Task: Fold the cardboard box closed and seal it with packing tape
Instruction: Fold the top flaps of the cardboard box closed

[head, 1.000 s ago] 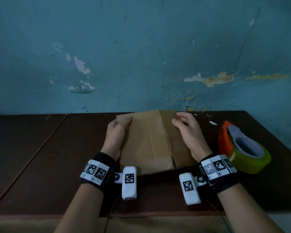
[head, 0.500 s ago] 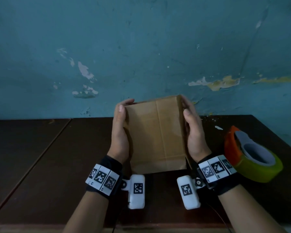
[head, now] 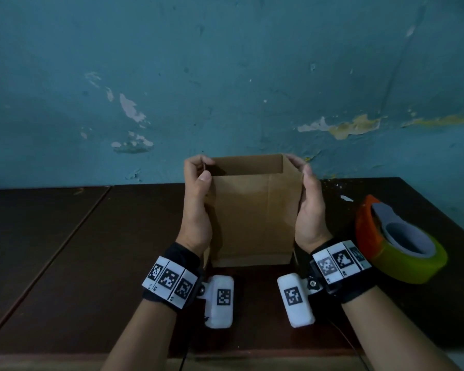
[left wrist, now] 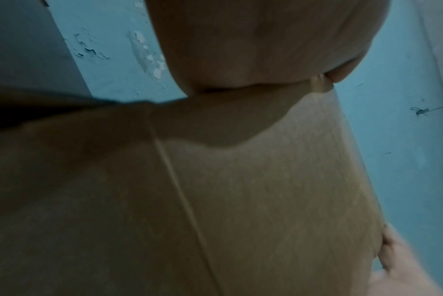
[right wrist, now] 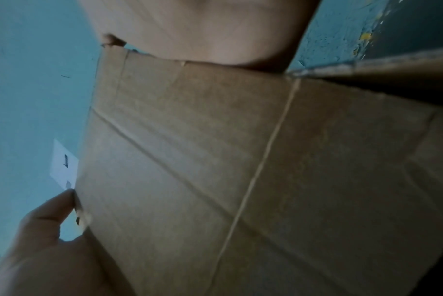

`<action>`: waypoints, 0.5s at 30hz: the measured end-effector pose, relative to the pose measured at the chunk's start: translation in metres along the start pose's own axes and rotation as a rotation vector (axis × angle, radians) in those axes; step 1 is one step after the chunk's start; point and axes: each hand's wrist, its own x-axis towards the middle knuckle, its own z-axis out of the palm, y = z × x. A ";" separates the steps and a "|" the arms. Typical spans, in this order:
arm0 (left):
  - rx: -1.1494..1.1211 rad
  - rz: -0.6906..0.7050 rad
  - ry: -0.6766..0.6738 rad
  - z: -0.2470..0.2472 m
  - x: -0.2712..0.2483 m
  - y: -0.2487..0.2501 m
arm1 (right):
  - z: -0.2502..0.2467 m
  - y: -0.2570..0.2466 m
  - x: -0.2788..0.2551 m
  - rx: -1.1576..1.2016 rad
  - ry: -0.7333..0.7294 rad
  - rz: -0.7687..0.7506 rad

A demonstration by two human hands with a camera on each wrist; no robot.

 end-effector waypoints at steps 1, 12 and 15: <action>-0.009 0.001 -0.003 0.000 0.001 0.000 | 0.001 0.000 0.000 -0.003 0.005 0.003; -0.086 -0.056 0.013 0.002 -0.003 0.003 | 0.005 0.001 -0.006 -0.008 0.019 0.009; -0.113 -0.063 -0.023 -0.001 0.001 0.002 | 0.007 0.000 -0.006 -0.019 0.041 0.016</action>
